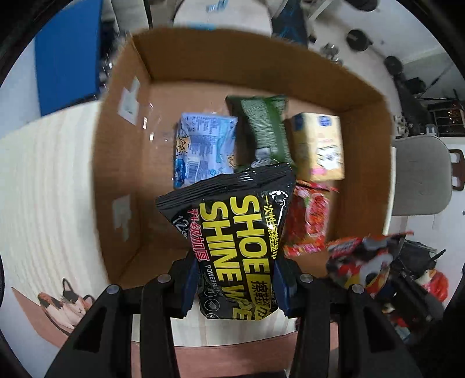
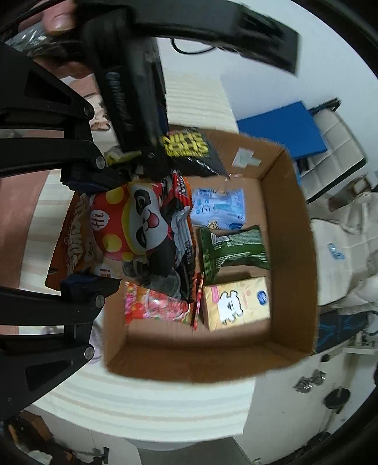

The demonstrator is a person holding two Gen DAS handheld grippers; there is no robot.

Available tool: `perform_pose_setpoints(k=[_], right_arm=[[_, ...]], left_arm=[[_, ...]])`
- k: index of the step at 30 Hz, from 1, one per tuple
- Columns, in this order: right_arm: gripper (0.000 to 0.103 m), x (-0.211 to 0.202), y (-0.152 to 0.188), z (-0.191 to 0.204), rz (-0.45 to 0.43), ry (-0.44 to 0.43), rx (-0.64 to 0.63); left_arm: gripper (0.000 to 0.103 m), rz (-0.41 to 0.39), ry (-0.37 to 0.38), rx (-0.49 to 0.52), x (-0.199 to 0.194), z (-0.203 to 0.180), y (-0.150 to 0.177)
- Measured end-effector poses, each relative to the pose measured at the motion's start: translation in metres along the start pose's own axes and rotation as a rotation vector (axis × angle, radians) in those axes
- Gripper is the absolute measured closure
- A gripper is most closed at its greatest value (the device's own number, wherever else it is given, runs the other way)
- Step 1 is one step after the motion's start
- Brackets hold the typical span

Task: Organize soft objects
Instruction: 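Place both packs into the box and open both tools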

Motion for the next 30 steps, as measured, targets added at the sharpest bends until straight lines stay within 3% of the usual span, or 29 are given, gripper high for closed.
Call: perform_pose_setpoints(k=[4,11,12,13,15,18,19,21,25,26,30], right_arm=[[0.058,0.04,-0.02,0.0,0.061,0.016,0.01],[0.058,0.084,-0.034,-0.005,0.115,0.051,0.015],[0.056,0.088,-0.035,-0.006,0.127,0.046,0.016],[0.054,0.091,-0.037,-0.008,0.134,0.043,0.021],[0.034,0.092,-0.039,-0.011,0.134,0.046,0.029],[0.026,0.087,-0.041,-0.013,0.126,0.052,0.031],[0.026,0.084,-0.042,-0.014,0.122,0.057,0.032],[0.027,0.08,-0.042,-0.016,0.119,0.064,0.035],[0.027,0.067,-0.04,-0.019,0.094,0.1,0.023],[0.025,0.063,-0.04,-0.019,0.088,0.106,0.021],[0.005,0.047,-0.034,-0.023,0.044,0.152,0.01]], left_arm=[[0.062,0.074,0.01,0.006,0.028,0.007,-0.017],[0.059,0.122,-0.038,0.034,0.049,0.008,-0.025],[0.059,0.158,-0.042,0.041,0.052,0.009,-0.025],[0.059,0.171,-0.042,0.04,0.053,0.009,-0.023],[0.057,0.174,-0.038,0.033,0.052,0.01,-0.02],[0.055,0.144,-0.045,0.026,0.043,0.012,-0.015],[0.053,0.132,-0.051,0.033,0.038,0.011,-0.013],[0.032,0.107,-0.053,0.046,0.028,0.009,-0.007],[0.024,0.044,-0.057,0.039,0.006,0.009,0.007],[0.016,0.023,-0.063,0.038,0.0,0.009,0.013],[0.004,-0.074,-0.105,0.031,-0.021,0.011,0.031]])
Point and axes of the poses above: each gripper's, at about its wrist camera, not at the fingertips, and x roughly the way its jaws point, z to its left, y to its underside, the point moved 3 cm from there along x, roughly the way its jaws point, and after that the axes turned 6 degrees about x, right-handed, at the moved point
